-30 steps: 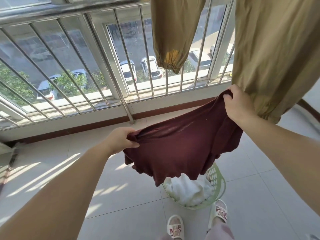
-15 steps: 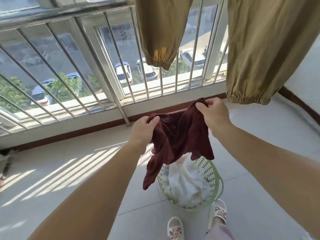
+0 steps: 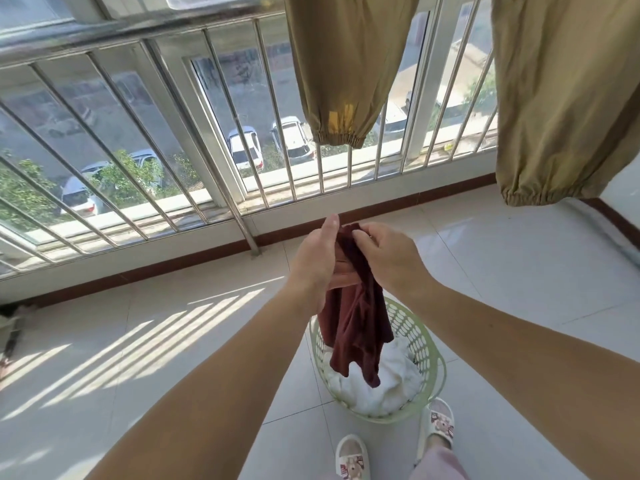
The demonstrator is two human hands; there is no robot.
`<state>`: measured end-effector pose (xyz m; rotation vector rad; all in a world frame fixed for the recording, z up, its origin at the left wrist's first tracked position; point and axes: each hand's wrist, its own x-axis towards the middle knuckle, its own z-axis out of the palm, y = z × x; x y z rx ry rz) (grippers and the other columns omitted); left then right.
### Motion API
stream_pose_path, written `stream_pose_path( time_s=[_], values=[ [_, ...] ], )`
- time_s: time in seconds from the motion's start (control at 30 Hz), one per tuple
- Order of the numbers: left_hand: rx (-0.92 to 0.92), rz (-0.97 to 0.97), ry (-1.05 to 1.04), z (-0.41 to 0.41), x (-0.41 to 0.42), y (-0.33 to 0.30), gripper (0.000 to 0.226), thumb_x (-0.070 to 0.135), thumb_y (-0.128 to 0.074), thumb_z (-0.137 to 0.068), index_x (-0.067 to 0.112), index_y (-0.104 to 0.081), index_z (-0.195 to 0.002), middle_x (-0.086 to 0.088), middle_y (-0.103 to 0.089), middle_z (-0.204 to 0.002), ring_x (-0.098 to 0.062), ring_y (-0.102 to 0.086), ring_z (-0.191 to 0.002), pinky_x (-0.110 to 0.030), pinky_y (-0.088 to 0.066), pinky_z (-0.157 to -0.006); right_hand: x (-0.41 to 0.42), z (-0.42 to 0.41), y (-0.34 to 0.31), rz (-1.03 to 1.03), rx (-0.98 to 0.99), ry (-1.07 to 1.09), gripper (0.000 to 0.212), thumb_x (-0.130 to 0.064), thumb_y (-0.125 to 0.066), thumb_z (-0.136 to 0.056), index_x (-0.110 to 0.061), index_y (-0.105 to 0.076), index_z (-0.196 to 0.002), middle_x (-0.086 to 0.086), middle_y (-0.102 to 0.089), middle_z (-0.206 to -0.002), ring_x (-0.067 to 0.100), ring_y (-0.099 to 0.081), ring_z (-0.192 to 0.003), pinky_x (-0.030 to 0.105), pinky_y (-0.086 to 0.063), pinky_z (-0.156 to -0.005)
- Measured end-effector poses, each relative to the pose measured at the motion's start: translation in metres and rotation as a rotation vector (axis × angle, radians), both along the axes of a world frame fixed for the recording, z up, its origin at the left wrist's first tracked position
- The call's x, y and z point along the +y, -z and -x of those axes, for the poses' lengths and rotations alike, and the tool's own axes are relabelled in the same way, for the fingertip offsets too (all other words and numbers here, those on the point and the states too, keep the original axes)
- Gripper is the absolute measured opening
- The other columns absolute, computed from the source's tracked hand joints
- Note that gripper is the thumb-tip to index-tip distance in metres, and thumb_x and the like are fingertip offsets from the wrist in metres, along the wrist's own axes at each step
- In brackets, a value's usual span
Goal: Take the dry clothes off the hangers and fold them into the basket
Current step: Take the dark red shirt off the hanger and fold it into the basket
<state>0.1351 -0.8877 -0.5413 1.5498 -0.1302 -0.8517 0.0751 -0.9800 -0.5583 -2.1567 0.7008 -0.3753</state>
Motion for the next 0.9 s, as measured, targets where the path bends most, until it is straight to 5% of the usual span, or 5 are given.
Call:
stream_pose_path(
  time_s=[0.23,0.33,0.43,0.63,0.9],
  values=[
    [-0.067,-0.017,0.081,-0.001,0.008,-0.017,0.03,0.012,-0.032,-0.096,0.009,-0.061,-0.091,-0.014,-0.069,-0.084,-0.027,-0.07,-0.074,-0.035,-0.06,-0.064,-0.019,0.006,-0.011,-0.125,0.05,-0.212,0.023,-0.018,-0.064,-0.085,-0.018,-0.064,-0.108,0.003,-0.071,-0.093,0.02,-0.066,-0.091,0.041,-0.053,-0.086],
    [-0.528,-0.188,0.093,-0.012,0.01,-0.013,0.016,-0.001,-0.051,-0.085,0.008,-0.054,-0.098,-0.012,-0.057,-0.094,-0.025,-0.066,-0.072,-0.036,-0.058,-0.065,-0.027,0.007,-0.024,-0.16,0.067,-0.281,0.022,-0.008,-0.057,-0.089,-0.01,-0.064,-0.109,0.008,-0.07,-0.097,0.023,-0.066,-0.094,0.044,-0.052,-0.09],
    [-0.925,-0.39,0.35,-0.027,0.008,-0.016,0.056,0.014,-0.071,-0.072,0.023,-0.048,-0.123,-0.001,-0.034,-0.107,-0.018,-0.044,-0.097,-0.032,-0.042,-0.09,-0.03,0.011,-0.043,-0.255,0.048,-0.371,0.019,-0.003,-0.055,-0.09,-0.011,-0.063,-0.105,0.006,-0.07,-0.098,0.017,-0.067,-0.095,0.029,-0.052,-0.091],
    [-0.617,-0.192,0.642,-0.034,-0.002,-0.037,0.034,0.007,-0.07,-0.079,0.022,-0.062,-0.108,0.006,-0.066,-0.096,0.0,-0.062,-0.087,-0.01,-0.045,-0.078,-0.047,0.025,-0.062,-0.317,-0.068,-0.323,0.021,-0.001,-0.058,-0.087,-0.004,-0.063,-0.108,0.011,-0.071,-0.093,0.018,-0.068,-0.087,0.021,-0.054,-0.08],
    [-0.982,-0.243,0.739,-0.031,-0.02,-0.05,0.009,0.015,-0.063,-0.086,0.016,-0.064,-0.095,0.007,-0.059,-0.078,-0.001,-0.052,-0.072,-0.005,-0.036,-0.067,-0.056,0.041,-0.039,-0.261,0.108,-0.34,0.028,-0.007,-0.071,-0.077,-0.029,-0.06,-0.09,0.003,-0.066,-0.093,0.014,-0.061,-0.086,0.023,-0.049,-0.079]
  ],
)
